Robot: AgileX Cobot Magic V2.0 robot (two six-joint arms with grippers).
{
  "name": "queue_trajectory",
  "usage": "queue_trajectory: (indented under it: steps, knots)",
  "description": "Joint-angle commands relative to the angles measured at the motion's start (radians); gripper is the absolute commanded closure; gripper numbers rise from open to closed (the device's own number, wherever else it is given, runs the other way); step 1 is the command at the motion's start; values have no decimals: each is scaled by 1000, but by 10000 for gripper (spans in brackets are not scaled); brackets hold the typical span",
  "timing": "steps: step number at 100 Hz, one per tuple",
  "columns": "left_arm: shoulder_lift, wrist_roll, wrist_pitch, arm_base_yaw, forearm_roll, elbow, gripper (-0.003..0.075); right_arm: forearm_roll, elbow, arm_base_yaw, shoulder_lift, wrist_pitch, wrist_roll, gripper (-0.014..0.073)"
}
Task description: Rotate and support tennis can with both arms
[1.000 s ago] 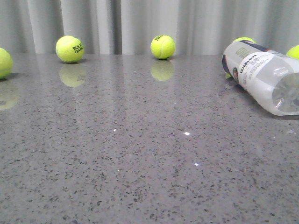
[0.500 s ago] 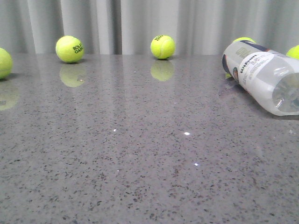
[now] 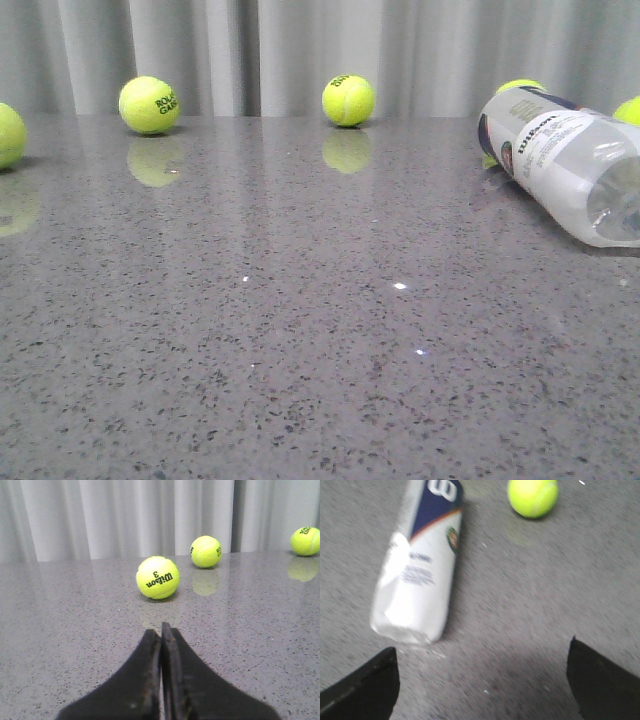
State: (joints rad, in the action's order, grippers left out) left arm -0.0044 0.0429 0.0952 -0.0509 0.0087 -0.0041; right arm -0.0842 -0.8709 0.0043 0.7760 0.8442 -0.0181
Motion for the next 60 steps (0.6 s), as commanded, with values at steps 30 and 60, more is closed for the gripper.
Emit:
queue_trajectory:
  steps: [30,60]
  knots:
    - [-38,-8,-84,5,-9,47,741,-162,-267,57,404,-117,-104,-52]
    - [-38,-8,-84,5,-9,47,741,-162,-383,114,645,-186,-104,-52]
